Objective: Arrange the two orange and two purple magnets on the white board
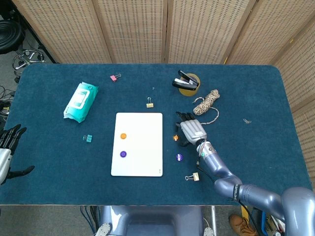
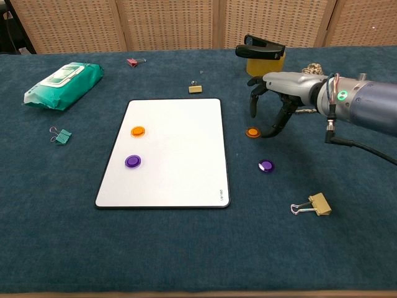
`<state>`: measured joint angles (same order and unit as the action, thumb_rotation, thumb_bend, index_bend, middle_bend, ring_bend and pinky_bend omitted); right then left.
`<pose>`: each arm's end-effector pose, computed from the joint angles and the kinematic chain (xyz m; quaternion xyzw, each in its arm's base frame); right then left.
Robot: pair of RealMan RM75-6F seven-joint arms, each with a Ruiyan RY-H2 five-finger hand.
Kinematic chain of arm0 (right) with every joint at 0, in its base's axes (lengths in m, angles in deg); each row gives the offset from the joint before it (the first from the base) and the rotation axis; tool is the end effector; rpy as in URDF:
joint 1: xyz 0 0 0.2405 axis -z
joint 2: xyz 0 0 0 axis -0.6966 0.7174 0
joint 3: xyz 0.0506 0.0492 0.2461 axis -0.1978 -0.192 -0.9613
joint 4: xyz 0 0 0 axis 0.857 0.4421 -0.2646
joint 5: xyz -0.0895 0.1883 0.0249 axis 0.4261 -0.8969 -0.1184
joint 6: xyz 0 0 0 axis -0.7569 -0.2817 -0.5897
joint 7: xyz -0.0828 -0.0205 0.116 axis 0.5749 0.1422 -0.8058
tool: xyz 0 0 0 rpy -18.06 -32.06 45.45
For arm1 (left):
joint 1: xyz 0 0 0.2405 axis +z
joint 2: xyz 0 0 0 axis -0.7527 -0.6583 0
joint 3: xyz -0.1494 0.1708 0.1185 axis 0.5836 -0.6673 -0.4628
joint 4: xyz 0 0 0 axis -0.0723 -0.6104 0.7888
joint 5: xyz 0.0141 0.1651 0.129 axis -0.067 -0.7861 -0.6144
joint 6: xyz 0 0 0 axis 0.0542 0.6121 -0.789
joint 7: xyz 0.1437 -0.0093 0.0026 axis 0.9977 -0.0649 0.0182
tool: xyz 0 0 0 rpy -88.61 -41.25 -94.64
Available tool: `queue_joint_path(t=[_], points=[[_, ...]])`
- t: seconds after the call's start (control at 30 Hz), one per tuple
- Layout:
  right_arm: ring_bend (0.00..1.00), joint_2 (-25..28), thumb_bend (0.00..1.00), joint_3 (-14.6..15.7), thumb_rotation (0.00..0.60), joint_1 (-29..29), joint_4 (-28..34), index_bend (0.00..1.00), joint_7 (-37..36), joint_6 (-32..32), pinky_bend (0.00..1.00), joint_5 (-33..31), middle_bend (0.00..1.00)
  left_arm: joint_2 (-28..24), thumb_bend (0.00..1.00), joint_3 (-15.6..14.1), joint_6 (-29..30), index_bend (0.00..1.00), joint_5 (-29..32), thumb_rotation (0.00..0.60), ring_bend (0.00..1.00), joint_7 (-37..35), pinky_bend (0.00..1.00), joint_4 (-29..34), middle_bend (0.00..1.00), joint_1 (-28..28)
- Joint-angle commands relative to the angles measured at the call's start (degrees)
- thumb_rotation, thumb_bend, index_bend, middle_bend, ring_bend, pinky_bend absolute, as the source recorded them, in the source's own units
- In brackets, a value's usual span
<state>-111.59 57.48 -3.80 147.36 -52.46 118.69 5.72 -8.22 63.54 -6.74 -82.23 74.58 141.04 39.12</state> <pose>-0.1473 -0.3944 -0.0449 0.7382 -0.4284 0.3303 0.4030 -0.2883 0.1957 0.1884 -0.6010 -0.4191 -0.3948 0.5543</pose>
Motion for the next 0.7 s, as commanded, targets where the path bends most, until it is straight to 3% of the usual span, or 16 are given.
queue_joint_path(t=[0.03, 0.7], points=[[0.0, -0.3, 0.25, 0.3, 0.6, -0.7, -0.4, 0.43, 0.8, -0.3, 0.0, -1.2, 0.0, -0.1, 0.1, 0.1, 0.0, 0.0, -0.1, 0.6, 0.0, -0.1, 0.0, 0.0, 0.0, 0.1], [0.0, -1.0, 0.27, 2.1, 0.6, -3.1, -1.5, 0.39, 3.8, 0.0, 0.0, -6.9, 0.0, -0.5, 0.1, 0.5, -0.2, 0.0, -1.4, 0.6, 0.0, -1.2, 0.0, 0.0, 0.0, 0.8]])
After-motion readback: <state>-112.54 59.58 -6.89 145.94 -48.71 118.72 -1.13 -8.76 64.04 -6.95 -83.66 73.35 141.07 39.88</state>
